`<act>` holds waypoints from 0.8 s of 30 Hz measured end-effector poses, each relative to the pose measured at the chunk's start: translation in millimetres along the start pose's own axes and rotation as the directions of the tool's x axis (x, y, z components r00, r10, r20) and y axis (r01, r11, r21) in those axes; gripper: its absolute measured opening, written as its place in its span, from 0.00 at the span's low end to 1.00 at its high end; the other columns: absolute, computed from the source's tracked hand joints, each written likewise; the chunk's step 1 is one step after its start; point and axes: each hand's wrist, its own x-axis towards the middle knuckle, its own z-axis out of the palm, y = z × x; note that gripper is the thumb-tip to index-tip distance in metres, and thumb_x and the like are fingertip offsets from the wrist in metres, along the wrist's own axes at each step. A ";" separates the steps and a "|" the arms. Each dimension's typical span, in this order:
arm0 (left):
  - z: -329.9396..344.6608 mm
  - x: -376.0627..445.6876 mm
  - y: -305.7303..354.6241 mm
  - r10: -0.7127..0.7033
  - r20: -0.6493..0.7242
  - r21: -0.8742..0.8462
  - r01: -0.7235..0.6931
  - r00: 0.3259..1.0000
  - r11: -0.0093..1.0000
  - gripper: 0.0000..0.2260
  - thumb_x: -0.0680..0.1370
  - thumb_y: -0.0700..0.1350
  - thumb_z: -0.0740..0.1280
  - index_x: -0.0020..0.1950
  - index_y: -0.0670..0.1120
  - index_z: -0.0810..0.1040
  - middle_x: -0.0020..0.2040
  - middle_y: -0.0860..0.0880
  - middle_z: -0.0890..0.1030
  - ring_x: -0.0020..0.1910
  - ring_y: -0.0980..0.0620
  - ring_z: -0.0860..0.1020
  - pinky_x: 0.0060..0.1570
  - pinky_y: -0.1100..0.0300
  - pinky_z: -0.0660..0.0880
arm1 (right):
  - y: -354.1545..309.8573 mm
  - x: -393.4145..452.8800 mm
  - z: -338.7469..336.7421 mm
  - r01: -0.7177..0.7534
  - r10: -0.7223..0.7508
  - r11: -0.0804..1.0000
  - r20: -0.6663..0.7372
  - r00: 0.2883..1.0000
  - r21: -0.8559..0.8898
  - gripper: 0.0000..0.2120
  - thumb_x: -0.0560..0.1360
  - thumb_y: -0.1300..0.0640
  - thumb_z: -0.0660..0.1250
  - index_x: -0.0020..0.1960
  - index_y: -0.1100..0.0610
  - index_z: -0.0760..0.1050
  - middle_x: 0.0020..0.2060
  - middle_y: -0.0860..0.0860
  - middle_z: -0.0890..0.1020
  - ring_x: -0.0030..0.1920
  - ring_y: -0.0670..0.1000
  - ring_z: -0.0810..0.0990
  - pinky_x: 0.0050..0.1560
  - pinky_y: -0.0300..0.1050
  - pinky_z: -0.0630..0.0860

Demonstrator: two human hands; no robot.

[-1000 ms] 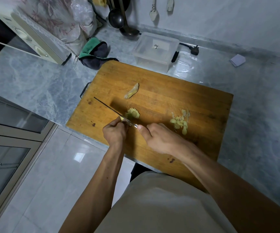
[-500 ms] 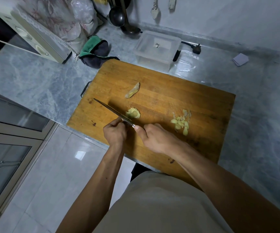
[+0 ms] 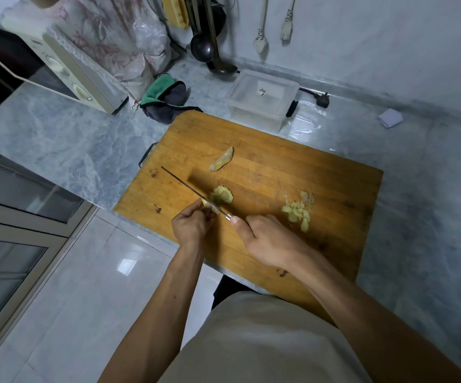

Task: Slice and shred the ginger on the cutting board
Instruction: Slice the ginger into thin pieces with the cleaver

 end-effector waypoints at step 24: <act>-1.0 -2.0 0.6 -0.034 0.031 -0.009 0.035 0.999 0.999 0.15 0.79 0.28 0.60 0.60 0.38 0.81 0.43 0.44 0.83 0.45 0.47 0.81 0.52 0.53 0.81 | -0.9 -8.8 -4.9 0.015 -0.016 0.999 -0.039 0.999 -0.035 0.27 0.83 0.36 0.49 0.38 0.54 0.70 0.37 0.53 0.77 0.36 0.55 0.78 0.37 0.55 0.78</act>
